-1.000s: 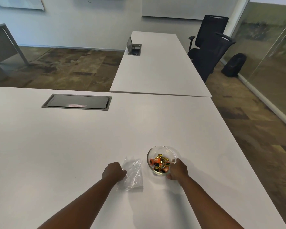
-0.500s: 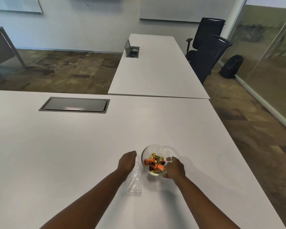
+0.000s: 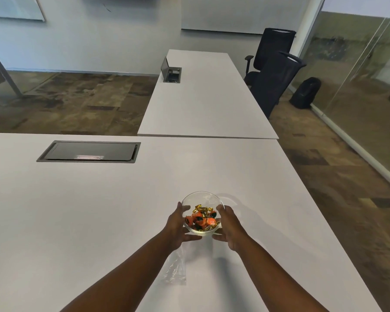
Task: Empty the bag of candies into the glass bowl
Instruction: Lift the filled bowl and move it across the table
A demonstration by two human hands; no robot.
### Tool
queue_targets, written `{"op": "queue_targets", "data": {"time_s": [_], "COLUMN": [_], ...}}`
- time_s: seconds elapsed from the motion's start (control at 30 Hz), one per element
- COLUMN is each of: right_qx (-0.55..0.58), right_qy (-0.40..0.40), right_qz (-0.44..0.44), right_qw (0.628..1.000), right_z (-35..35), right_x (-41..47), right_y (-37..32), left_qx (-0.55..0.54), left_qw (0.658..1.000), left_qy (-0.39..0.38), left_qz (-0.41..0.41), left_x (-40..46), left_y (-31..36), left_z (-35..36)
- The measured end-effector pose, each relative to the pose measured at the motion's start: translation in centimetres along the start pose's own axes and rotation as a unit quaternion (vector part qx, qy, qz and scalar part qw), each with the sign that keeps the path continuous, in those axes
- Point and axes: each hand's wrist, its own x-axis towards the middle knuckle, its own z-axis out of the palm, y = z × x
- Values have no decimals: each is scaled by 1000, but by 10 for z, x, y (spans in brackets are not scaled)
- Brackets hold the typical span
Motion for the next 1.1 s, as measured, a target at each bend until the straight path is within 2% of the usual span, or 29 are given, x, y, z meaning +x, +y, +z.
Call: {"op": "queue_targets", "data": {"time_s": [0.1, 0.5, 0.67, 1.1], "right_qx": [60, 151, 153, 56], "right_qy": [2, 36, 64, 116], "right_qz": [10, 30, 38, -12], "right_qw": [998, 987, 985, 992], "right_z": [-1, -14, -17, -14], "right_x": [8, 74, 108, 177], "right_y": [-10, -51, -63, -69], "left_qx": [-4, 7, 8, -4], "left_qw": [1000, 1000, 1000, 997], "left_qy": [2, -8, -1, 71], "left_qz": [7, 5, 2, 17], "left_x": [10, 77, 108, 167], "left_y": [9, 48, 57, 66], "left_z": [8, 37, 48, 66]}}
